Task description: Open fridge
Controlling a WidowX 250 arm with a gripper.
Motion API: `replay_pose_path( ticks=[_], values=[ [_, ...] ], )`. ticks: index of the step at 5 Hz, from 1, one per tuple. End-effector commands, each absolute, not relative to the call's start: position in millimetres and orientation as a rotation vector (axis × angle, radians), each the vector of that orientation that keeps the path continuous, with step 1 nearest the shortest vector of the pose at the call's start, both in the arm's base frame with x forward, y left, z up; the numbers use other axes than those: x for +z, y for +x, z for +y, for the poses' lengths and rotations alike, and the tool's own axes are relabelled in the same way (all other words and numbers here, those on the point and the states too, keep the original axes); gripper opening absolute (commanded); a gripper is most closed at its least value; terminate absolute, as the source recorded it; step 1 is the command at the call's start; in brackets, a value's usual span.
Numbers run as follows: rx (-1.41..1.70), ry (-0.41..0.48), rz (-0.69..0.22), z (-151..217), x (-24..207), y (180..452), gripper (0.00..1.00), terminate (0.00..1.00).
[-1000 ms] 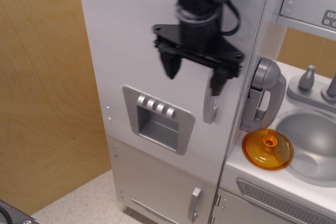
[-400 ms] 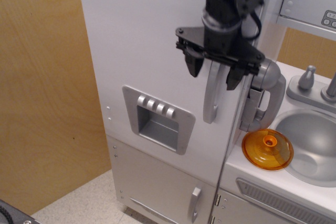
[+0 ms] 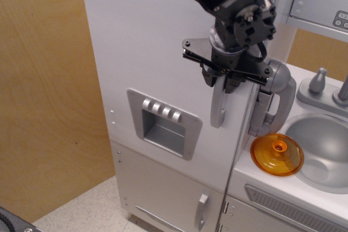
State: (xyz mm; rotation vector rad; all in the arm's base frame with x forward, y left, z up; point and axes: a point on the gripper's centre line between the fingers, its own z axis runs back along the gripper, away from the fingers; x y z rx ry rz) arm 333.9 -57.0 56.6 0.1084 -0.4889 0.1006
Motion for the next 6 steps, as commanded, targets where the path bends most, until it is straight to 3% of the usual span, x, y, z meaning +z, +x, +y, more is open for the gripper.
replay_pose_path(
  ticks=[1,2,3,5,6],
  values=[
    [0.137,0.035,-0.450,-34.0,73.3,314.8,0.00,0.00],
    [0.115,-0.035,-0.359,-15.1,81.3,285.3,0.00,0.00],
    [0.093,-0.076,-0.263,-0.2,88.2,267.2,1.00,0.00],
    [0.060,-0.049,-0.133,-10.5,80.3,230.0,1.00,0.00],
    [0.002,-0.015,-0.144,-35.6,72.8,216.0,1.00,0.00]
  ],
)
